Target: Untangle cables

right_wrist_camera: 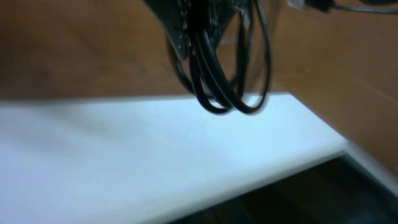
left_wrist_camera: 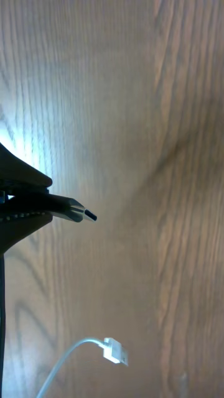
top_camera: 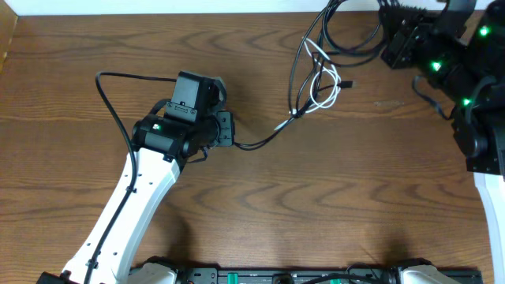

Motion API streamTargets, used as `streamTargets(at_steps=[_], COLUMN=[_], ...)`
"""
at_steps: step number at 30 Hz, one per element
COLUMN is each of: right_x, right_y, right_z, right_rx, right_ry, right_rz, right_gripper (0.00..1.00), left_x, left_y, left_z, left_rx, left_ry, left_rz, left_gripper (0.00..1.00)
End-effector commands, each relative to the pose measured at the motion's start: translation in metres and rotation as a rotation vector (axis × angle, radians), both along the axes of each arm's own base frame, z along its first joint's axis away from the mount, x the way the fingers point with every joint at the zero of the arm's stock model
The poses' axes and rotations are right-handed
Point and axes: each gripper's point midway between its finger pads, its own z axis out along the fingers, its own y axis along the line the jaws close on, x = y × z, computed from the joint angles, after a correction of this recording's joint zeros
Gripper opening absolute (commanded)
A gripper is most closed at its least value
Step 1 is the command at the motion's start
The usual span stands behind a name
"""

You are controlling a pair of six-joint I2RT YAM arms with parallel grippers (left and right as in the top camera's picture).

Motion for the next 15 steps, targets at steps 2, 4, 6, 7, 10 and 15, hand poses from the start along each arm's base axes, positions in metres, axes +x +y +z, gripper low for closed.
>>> streamTargets(at_steps=[2,4,6,7,10,15], right_x=[-0.023,-0.026,-0.027,-0.027,-0.025,-0.019], right_y=[0.000,-0.001,-0.001,-0.001,0.002,0.018], right_z=[0.051,0.057,0.056,0.053,0.032,-0.031], right_rx=[0.019,0.021,0.016,0.013,0.004,-0.057], right_ry=[-0.175,-0.194,-0.192,-0.179,-0.096,0.126], right_rz=[0.053,0.054,0.055,0.055,0.061,0.113], right_gripper=[0.01,0.01,0.01,0.01,0.01,0.01], left_x=[0.004,0.005,0.005,0.006,0.007,0.017], left_y=[0.028,0.035,0.040,0.043,0.046,0.009], left_z=[-0.005,-0.006,-0.006,-0.006,-0.006,0.010], left_rx=[0.083,0.090,0.091,0.091,0.076,-0.109], left_ry=[0.002,0.009,0.014,0.016,0.017,-0.030], left_rz=[0.113,0.138,0.157,0.166,0.184,0.063], left_gripper=[0.08,0.08,0.08,0.08,0.08,0.08])
